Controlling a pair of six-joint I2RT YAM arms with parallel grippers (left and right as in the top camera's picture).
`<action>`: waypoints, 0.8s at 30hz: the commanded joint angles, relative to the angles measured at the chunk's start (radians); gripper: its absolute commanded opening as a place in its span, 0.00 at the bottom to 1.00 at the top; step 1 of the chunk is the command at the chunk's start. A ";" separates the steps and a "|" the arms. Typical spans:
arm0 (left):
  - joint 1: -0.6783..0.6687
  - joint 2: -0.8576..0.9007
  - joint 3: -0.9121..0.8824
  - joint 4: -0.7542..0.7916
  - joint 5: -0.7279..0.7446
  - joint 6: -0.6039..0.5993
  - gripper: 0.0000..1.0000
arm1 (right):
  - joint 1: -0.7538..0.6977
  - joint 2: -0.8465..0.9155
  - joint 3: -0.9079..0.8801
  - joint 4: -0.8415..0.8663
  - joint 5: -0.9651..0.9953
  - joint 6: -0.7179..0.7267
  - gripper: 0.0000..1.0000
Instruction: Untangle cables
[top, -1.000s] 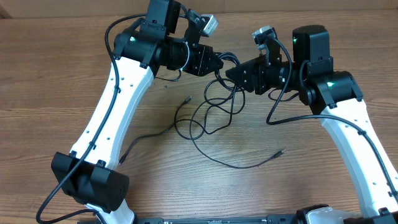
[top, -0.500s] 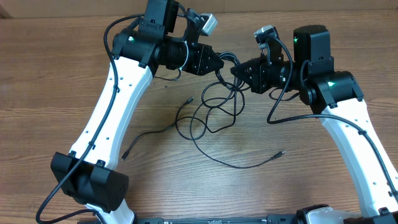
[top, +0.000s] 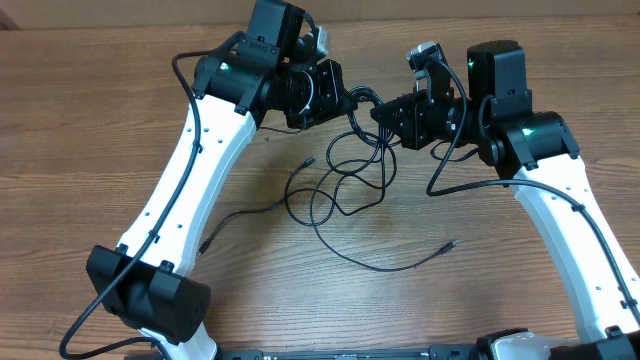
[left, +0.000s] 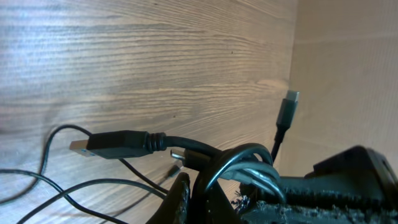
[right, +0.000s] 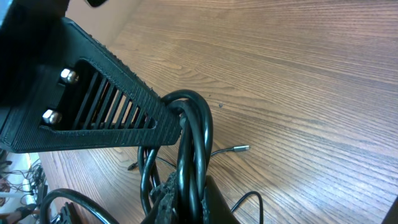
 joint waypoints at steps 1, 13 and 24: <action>0.039 -0.001 0.000 0.003 -0.212 -0.175 0.04 | 0.005 -0.023 0.019 -0.016 -0.045 -0.010 0.04; 0.039 -0.001 0.000 -0.053 -0.283 -0.259 0.04 | 0.005 -0.023 0.019 -0.019 -0.045 -0.010 0.04; 0.041 -0.001 0.000 -0.071 -0.307 -0.295 0.05 | 0.005 -0.023 0.019 -0.032 -0.045 -0.010 0.04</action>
